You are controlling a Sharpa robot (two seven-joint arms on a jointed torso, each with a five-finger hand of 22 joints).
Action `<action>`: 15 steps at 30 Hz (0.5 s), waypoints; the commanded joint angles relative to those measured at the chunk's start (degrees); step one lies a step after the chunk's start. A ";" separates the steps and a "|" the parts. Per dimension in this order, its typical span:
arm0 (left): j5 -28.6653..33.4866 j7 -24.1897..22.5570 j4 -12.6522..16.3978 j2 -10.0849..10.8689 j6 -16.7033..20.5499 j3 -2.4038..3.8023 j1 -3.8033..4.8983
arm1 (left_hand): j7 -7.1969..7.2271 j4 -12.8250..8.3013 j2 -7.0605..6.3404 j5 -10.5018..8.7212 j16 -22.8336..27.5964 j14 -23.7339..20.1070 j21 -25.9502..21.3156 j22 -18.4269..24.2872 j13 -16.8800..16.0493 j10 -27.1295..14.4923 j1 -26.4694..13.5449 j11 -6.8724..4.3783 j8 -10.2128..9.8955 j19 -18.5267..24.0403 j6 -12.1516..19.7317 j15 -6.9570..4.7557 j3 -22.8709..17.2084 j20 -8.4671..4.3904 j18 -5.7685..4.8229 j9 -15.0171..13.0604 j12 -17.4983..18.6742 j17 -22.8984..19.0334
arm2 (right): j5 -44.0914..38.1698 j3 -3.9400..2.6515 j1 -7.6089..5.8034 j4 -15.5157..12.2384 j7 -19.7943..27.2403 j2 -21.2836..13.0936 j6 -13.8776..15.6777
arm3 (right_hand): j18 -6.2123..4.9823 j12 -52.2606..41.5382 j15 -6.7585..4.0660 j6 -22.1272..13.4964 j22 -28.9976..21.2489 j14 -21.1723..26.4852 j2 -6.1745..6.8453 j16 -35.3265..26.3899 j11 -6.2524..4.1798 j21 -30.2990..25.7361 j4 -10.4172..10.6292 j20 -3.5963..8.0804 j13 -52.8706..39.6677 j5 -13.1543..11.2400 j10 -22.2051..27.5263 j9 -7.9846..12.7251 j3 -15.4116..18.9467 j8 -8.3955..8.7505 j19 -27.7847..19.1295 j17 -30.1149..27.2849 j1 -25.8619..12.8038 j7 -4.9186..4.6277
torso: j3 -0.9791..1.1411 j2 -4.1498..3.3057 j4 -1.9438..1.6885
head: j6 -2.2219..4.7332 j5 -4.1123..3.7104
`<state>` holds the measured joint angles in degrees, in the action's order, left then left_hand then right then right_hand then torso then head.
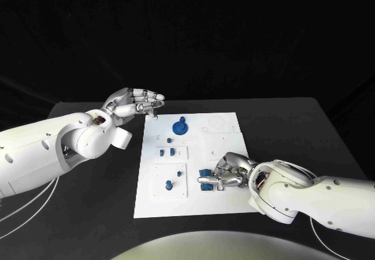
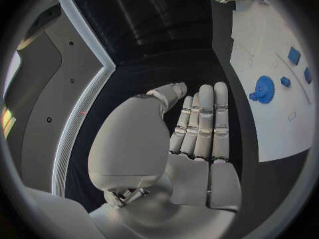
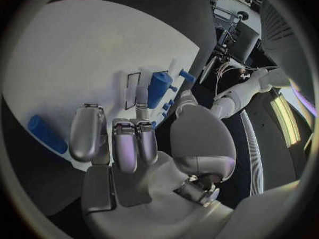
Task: Assemble the parts on the task board
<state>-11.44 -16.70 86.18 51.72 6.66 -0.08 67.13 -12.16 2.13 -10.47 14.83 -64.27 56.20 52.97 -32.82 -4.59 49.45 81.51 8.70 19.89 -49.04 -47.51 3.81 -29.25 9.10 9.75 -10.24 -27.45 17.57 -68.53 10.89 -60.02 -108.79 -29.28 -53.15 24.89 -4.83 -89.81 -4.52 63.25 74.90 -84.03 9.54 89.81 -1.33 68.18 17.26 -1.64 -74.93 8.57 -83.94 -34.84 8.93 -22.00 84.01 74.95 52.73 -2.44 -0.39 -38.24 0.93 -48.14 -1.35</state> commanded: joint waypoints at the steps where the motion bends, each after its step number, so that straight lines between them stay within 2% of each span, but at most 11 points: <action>1: 0.08 -0.46 0.23 0.03 -0.18 0.04 0.04 | -0.24 -0.09 0.37 0.37 0.08 0.10 -0.37 0.08 0.00 -0.28 -0.37 0.04 0.15 0.30 0.33 0.31 -0.05 0.21 0.82 -0.02 -0.36 -0.09 | -2.30 0.04 0.11 -0.25 -0.97 0.06 -1.31 | 0.87 -0.19 -0.45 -0.27 8.91 -5.97 0.71 0.19 -0.29 -0.40 -0.02 0.34 -15.07 0.21 -6.06 -0.10 0.47 -0.23 0.84 15.05 -0.24 0.02 | 0.01 0.00 0.02 | -0.05 -0.05; 4: 0.08 -0.40 0.26 0.09 -0.21 0.04 0.04 | -0.24 -0.09 0.37 0.37 0.08 0.10 -0.37 0.08 0.00 -0.28 -0.37 0.04 0.15 0.30 0.33 0.31 -0.05 0.21 0.82 -0.02 -0.36 -0.09 | -2.64 0.04 0.11 -0.50 -0.99 -0.09 -1.08 | 0.86 -0.19 -0.46 -0.25 8.91 -5.97 0.64 0.19 -0.30 -0.41 -0.03 0.34 -15.07 0.24 -6.06 -0.11 0.42 -0.26 0.84 15.05 -0.26 0.04 | 0.04 -0.01 -0.01 | -0.07 -0.04; 10: 0.08 -0.38 0.25 0.12 -0.21 0.04 0.04 | -0.24 -0.09 0.37 0.37 0.08 0.10 -0.37 0.08 0.00 -0.28 -0.37 0.04 0.15 0.30 0.33 0.31 -0.05 0.21 0.82 -0.02 -0.36 -0.09 | -3.08 0.03 0.11 -1.76 0.05 -1.08 -0.14 | 0.90 -0.19 -0.54 -0.27 9.02 -5.97 -1.01 0.19 -0.38 -0.24 -0.15 0.41 -15.07 -0.05 -6.06 -0.27 -0.98 -0.59 0.93 15.05 1.39 0.12 | 0.05 -0.01 0.04 | -0.10 -0.03; 11: 0.08 -0.38 0.24 0.12 -0.21 0.04 0.04 | -0.24 -0.09 0.37 0.37 0.08 0.10 -0.37 0.08 0.00 -0.28 -0.37 0.04 0.15 0.30 0.33 0.31 -0.05 0.21 0.82 -0.02 -0.36 -0.09 | -3.09 0.03 0.11 -2.01 0.33 -1.33 -0.03 | 0.92 -0.19 -0.56 -0.31 9.08 -5.97 -2.02 0.19 -0.43 -0.18 -0.24 0.44 -15.07 -0.41 -6.06 -0.32 -1.82 -0.72 0.97 15.05 3.26 0.15 | 0.04 0.00 0.04 | -0.10 -0.03; 13: 0.08 -0.36 0.21 0.13 -0.22 0.04 0.04 | -0.24 -0.09 0.37 0.37 0.08 0.10 -0.37 0.08 0.00 -0.28 -0.37 0.04 0.15 0.30 0.33 0.31 -0.05 0.21 0.82 -0.02 -0.36 -0.09 | -3.00 0.02 0.10 -2.75 1.28 -2.11 0.13 | 0.94 -0.19 -0.63 -0.39 9.17 -5.97 -3.23 0.19 -0.48 -0.12 -0.47 0.49 -15.07 -0.92 -6.06 -0.43 -3.17 -1.00 1.04 15.05 8.43 0.25 | 0.04 0.02 0.06 | -0.16 0.02; 15: 0.08 -0.35 0.18 0.13 -0.21 0.04 0.04 | -0.24 -0.09 0.37 0.37 0.08 0.10 -0.37 0.08 0.00 -0.28 -0.37 0.04 0.15 0.30 0.33 0.31 -0.05 0.21 0.82 -0.02 -0.36 -0.09 | -2.76 0.02 0.06 -3.30 2.16 -2.73 0.29 | 0.96 -0.19 -0.72 -0.40 9.25 -5.97 -3.46 0.19 -0.59 -0.07 -0.54 0.56 -15.07 -1.05 -6.06 -0.55 -3.68 -1.30 1.09 15.05 11.80 0.36 | 0.05 0.03 0.08 | -0.14 0.03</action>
<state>-11.44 -16.62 86.26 51.91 6.66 -0.08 67.13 -12.16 2.13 -10.47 14.83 -64.27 56.20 52.97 -32.82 -4.59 49.45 81.51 8.70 19.89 -49.04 -47.51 3.81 -29.25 9.10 9.75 -10.23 -27.45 17.57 -70.45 10.91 -59.98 -111.61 -29.18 -55.60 24.97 -4.84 -89.80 -4.94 63.05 74.95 -84.03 6.17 89.81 -1.55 67.97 16.74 -1.63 -74.92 7.84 -84.15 -35.35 5.40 -23.08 83.99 74.93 63.58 -2.24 -0.34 -38.24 0.97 -48.30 -1.36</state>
